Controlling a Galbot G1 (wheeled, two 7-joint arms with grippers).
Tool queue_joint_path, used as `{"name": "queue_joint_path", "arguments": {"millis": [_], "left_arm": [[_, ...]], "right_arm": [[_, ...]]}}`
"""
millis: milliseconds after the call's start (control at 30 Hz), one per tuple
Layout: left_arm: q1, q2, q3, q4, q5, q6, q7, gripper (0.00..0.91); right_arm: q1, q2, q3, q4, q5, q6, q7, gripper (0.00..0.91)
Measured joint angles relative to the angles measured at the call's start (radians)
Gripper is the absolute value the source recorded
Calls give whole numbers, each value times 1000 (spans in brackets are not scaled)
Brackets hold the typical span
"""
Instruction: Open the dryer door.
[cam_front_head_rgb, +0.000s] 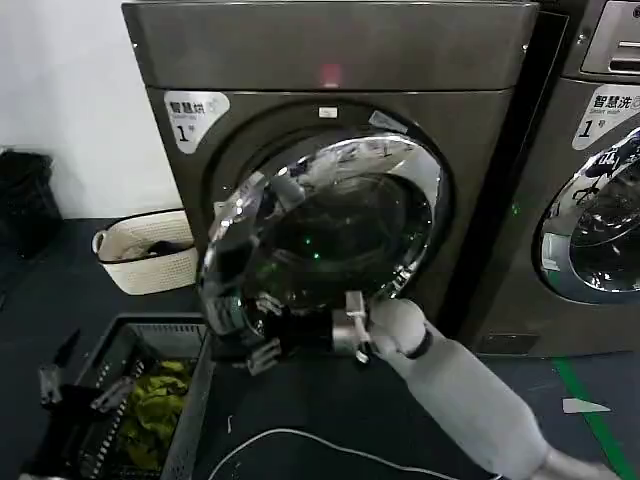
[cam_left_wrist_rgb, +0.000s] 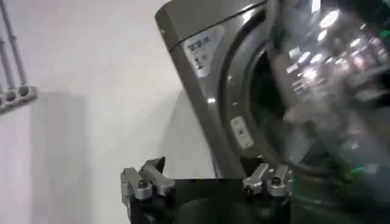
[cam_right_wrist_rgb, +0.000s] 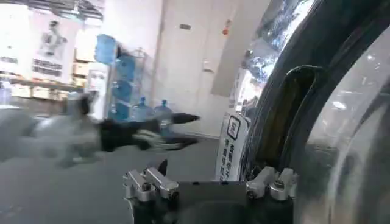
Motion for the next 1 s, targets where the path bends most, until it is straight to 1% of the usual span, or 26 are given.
{"name": "queue_joint_path", "arguments": {"millis": [33,100,133,300,567,833,1000], "left_arm": [[-8,7,1,5,-1,0,4,907],[-21,23,5,18,-5,2,10,907],[-27,28,8,23,-5,3,12,907],[-61,57,33,44,-10,16,28,907],[-124,109,109,78,-9,40,66,907],[-214,173,232,116,-8,48,95,907],[-270,215,319,149,-13,36,104,907]], "right_arm": [[-6,-9,2,3,11,13,-14,907],[-22,-25,20,1,51,58,-71,907],[-30,-32,29,-1,56,73,-105,907],[-86,-65,91,-1,82,106,-227,907],[-210,-96,259,7,90,117,-272,907],[-330,-119,493,-30,117,125,-250,907],[-438,-119,669,-19,121,141,-244,907]]}}
